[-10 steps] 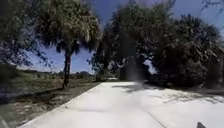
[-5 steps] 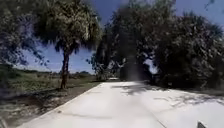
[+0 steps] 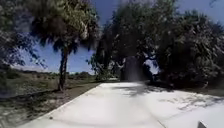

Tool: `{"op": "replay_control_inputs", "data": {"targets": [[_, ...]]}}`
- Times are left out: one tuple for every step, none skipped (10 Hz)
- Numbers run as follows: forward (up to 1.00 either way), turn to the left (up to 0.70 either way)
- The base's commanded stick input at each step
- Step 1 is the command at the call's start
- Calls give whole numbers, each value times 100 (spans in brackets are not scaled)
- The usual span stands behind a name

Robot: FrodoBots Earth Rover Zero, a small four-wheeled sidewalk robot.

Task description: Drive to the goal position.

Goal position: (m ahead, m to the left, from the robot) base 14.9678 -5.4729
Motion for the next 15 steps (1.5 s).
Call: {"op": "replay_control_inputs", "data": {"targets": [[45,0],[45,0],[45,0],[45,0],[45,0],[45,0],[45,0],[45,0],[45,0],[45,0],[45,0],[45,0],[45,0],[45,0],[45,0]]}}
